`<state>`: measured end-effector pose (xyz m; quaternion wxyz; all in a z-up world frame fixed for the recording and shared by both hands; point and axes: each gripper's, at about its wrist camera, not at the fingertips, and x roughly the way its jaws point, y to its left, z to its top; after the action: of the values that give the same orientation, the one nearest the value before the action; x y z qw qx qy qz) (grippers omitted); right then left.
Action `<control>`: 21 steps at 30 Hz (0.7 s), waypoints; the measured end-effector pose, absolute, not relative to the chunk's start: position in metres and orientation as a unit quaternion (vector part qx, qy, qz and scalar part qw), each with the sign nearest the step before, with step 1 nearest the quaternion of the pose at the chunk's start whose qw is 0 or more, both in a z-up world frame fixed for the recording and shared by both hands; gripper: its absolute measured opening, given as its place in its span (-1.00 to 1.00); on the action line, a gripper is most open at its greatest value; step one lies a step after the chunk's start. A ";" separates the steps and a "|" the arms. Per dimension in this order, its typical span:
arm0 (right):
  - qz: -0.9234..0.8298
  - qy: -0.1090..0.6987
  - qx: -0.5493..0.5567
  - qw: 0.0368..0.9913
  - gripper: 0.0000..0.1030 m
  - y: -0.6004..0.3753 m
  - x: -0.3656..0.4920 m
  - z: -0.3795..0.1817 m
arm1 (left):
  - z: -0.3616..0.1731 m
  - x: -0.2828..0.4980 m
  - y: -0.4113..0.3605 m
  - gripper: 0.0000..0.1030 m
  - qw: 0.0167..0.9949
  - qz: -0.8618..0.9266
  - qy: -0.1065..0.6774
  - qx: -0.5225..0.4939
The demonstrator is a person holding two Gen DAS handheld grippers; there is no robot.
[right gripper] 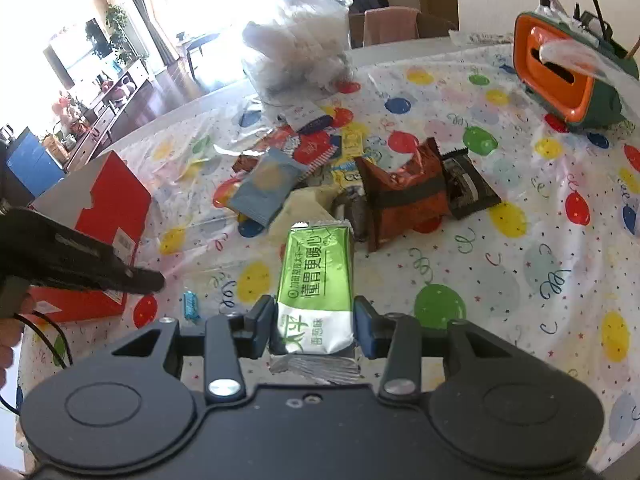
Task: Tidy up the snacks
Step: 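Lift the teal candy and green wafer bar and carry both toward the cardboard box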
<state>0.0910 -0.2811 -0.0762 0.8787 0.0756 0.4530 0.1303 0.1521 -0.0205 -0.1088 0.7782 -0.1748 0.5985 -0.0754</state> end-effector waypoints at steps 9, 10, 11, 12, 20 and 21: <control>0.121 0.439 0.088 0.886 -0.19 -0.284 0.090 -0.075 | -0.136 0.158 -0.032 -0.19 0.778 -0.040 0.608 -0.153; 0.122 0.439 0.089 0.886 -0.19 -0.286 0.091 -0.075 | -0.138 0.159 -0.034 0.02 0.781 -0.032 0.606 -0.149; 0.123 0.439 0.090 0.886 -0.19 -0.289 0.092 -0.076 | -0.139 0.160 -0.036 0.03 0.784 -0.023 0.603 -0.145; 0.125 0.439 0.091 0.885 -0.19 -0.291 0.094 -0.076 | -0.141 0.161 -0.039 0.03 0.785 -0.016 0.602 -0.141; 0.139 0.441 0.084 0.883 -0.19 -0.308 0.104 -0.081 | -0.154 0.163 -0.068 -0.20 0.791 0.023 0.606 -0.079; 0.140 0.443 0.083 0.882 -0.19 -0.309 0.106 -0.082 | -0.154 0.163 -0.071 -0.24 0.793 0.026 0.604 -0.073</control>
<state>0.1056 -0.3092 -0.0819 0.8817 0.0831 0.4427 0.1405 0.1631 -0.0708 -0.1544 0.7933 -0.0729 0.6039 0.0255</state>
